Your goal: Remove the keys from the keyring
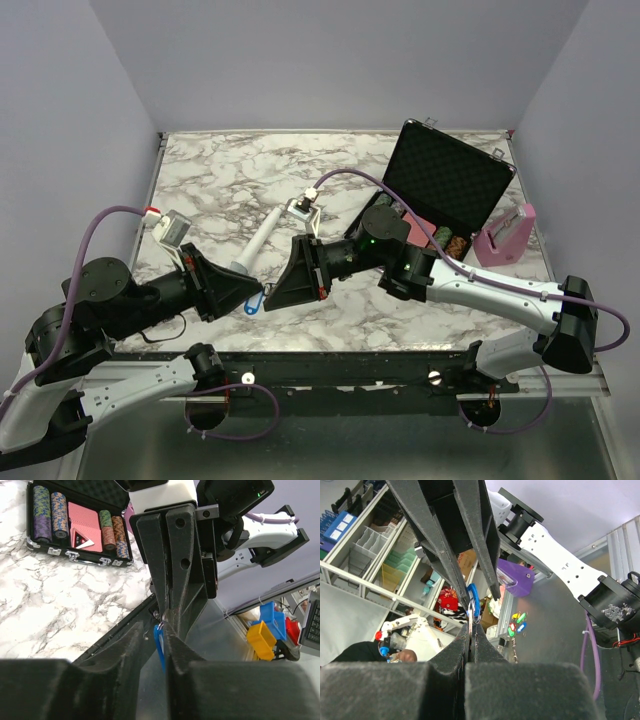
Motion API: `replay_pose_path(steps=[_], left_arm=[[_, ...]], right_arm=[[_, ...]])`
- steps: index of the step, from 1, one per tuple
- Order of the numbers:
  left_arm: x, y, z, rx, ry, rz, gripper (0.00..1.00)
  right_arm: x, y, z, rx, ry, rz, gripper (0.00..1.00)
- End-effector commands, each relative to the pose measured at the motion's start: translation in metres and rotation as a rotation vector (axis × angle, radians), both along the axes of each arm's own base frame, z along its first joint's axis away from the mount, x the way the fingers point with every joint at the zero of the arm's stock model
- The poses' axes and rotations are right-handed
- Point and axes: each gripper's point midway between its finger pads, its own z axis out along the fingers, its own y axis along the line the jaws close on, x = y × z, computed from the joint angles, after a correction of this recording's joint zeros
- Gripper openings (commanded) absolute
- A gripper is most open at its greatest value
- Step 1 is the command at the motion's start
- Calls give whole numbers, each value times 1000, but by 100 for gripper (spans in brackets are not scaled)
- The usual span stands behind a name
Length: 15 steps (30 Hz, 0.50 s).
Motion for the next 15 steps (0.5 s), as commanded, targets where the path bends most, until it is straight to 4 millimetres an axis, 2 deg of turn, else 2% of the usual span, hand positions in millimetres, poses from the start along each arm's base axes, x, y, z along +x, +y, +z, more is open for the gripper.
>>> replay_pose_path(steps=[1,12,13,15], left_arm=[[-5,-3,3,1,1,-34,25],[-7,-6,5,-6,13,-46,1],[-7,-6,5,-4,16,-46,0],[-6,-5,6,-8,20,-40,0]], right_arm=[[-5,1,9,21,-22,15,1],[-4,4,7,10,-16,10,1],[-4,5,6,7,-15,10,6],[-3,5,5,4,-15,7,22]])
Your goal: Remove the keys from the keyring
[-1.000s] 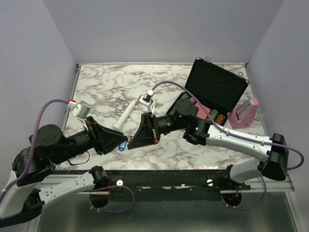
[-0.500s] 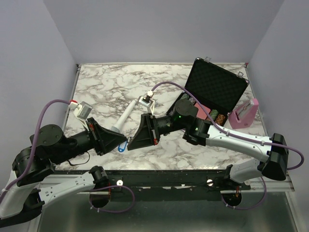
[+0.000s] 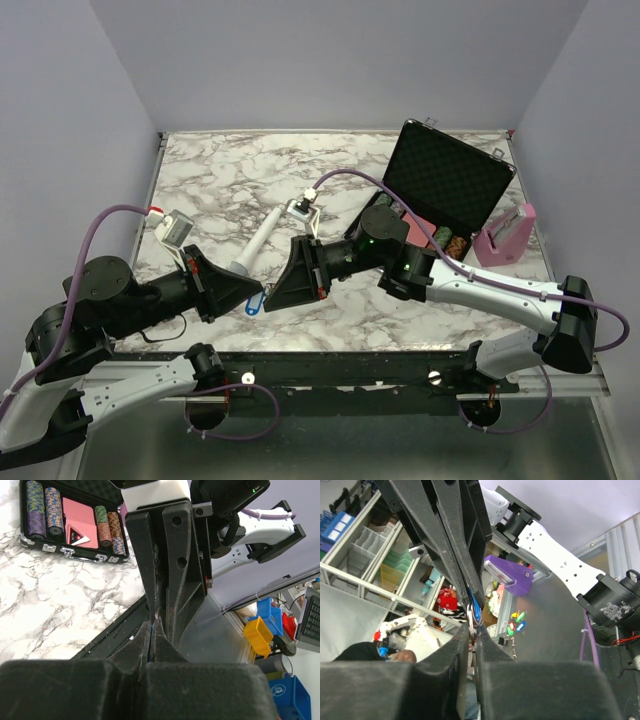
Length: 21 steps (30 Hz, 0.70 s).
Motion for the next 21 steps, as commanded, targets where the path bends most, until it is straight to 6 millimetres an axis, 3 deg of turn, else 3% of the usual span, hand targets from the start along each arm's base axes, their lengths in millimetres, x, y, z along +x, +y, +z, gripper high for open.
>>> replay_pose_path(steps=[1,3,6,21], left_arm=[[-2,-2,5,-8,15,-9,0],[-1,0,6,-8,18,1,0],[0,1,5,-5,29,13,0],[2,8,7,-21,49,54,0]], right_arm=[[-4,4,7,13,-20,7,33],[-3,4,7,12,-23,2,51],[-3,3,8,11,-21,-8,61],[15,-5,30,65,-55,-168,61]])
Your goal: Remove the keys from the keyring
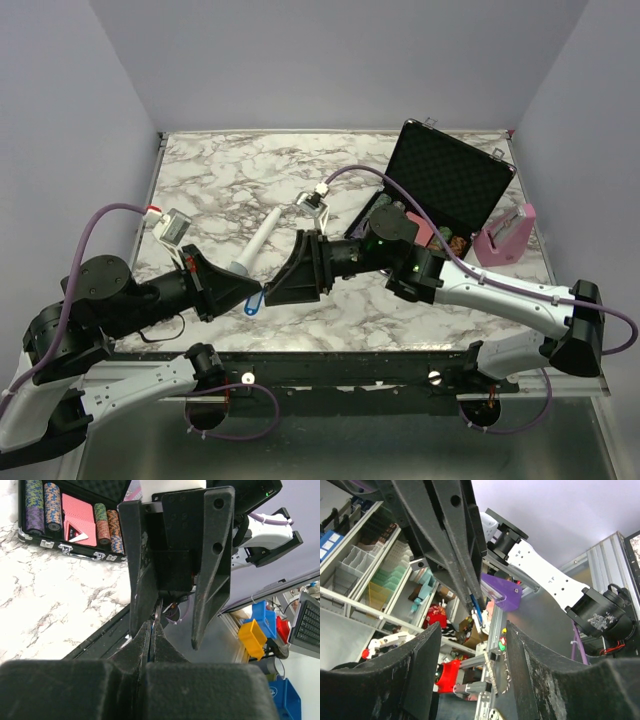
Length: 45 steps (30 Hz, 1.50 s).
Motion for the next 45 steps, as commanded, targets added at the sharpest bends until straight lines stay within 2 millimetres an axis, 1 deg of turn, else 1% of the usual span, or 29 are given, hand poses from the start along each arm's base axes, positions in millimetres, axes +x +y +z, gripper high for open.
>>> replay_pose_path(steps=[1,4,5,7,14,24,26,36,39,45], left_arm=[[2,9,6,-15,6,42,0],[0,10,5,-16,17,42,0],[5,14,4,-14,21,76,0],[7,16,2,-7,41,101,0],[8,16,4,-20,60,116,0],[8,22,8,-29,61,134,0],[8,21,7,-25,63,132,0],[10,18,4,-15,74,132,0],[9,18,4,-19,74,131,0],[10,17,1,-17,85,134,0]], right_arm=[[4,-6,25,57,-40,-68,60],[7,-7,26,59,-39,-91,54],[7,-7,25,56,-37,-96,53],[9,-6,25,54,-33,-100,52],[11,3,20,38,-18,-92,43],[15,7,20,43,-18,-106,43],[17,7,21,43,-18,-114,41],[19,9,23,51,-23,-127,40],[19,8,26,60,-27,-130,38],[20,9,25,56,-27,-132,34]])
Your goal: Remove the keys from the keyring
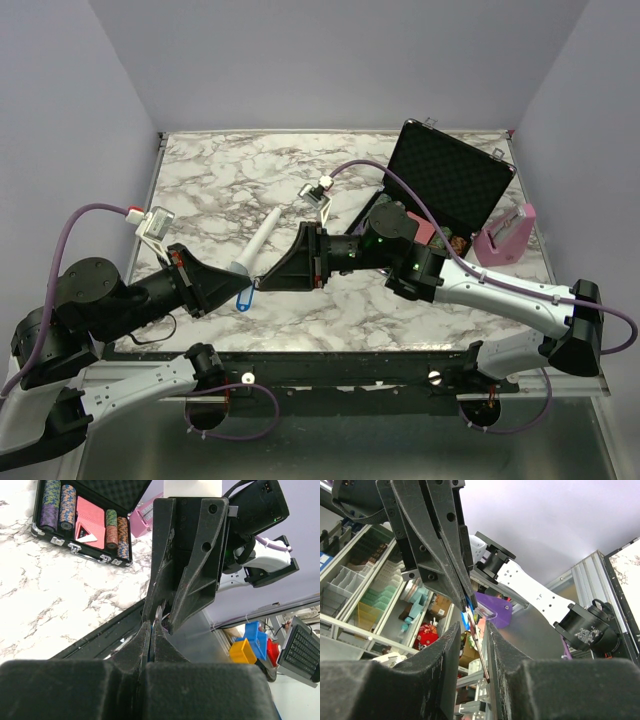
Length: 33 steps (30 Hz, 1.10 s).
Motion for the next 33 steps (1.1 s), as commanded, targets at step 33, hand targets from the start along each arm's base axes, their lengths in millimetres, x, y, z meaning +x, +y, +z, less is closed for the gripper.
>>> replay_pose_path(steps=[33], left_arm=[[6,-5,-7,-3,36,23,0]], right_arm=[[7,7,0,-13,-5,-44,21]])
